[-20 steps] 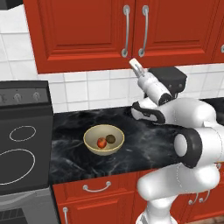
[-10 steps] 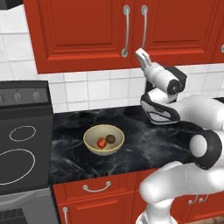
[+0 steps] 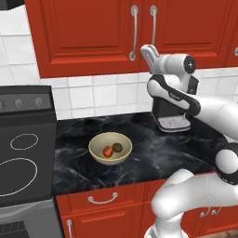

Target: Open the cabinet. Pick the apple and kiwi from the cabinet and place them into the bowl. Then close the cabinet.

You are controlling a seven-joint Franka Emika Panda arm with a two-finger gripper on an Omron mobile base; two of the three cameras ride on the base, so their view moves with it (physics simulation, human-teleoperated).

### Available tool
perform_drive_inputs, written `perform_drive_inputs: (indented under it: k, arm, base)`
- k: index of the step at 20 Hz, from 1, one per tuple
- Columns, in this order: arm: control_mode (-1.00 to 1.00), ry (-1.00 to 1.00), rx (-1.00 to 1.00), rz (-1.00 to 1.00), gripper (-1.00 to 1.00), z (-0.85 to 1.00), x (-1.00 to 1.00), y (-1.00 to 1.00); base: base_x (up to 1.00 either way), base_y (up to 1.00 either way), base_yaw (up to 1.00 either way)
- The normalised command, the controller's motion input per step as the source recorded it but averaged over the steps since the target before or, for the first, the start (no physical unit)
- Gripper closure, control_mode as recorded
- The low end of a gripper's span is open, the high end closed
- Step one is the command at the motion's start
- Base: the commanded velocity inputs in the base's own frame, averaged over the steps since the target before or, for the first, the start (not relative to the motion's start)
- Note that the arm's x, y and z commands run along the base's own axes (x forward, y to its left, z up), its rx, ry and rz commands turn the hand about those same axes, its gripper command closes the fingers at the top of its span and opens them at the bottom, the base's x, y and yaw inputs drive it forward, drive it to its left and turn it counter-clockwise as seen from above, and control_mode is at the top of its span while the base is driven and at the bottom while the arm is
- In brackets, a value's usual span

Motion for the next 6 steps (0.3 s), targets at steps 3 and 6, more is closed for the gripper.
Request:
perform_drive_inputs:
  k: [3, 6]
  arm:
    - [-1.0, 0.11, -0.12, 0.09, -1.0, -0.11, -0.84, -0.04]
    - [-1.0, 0.0, -0.01, 0.01, -1.0, 0.11, -0.04, 0.16]
  base:
    - [0.0, 0.0, 0.0]
    - [0.0, 0.0, 0.0]
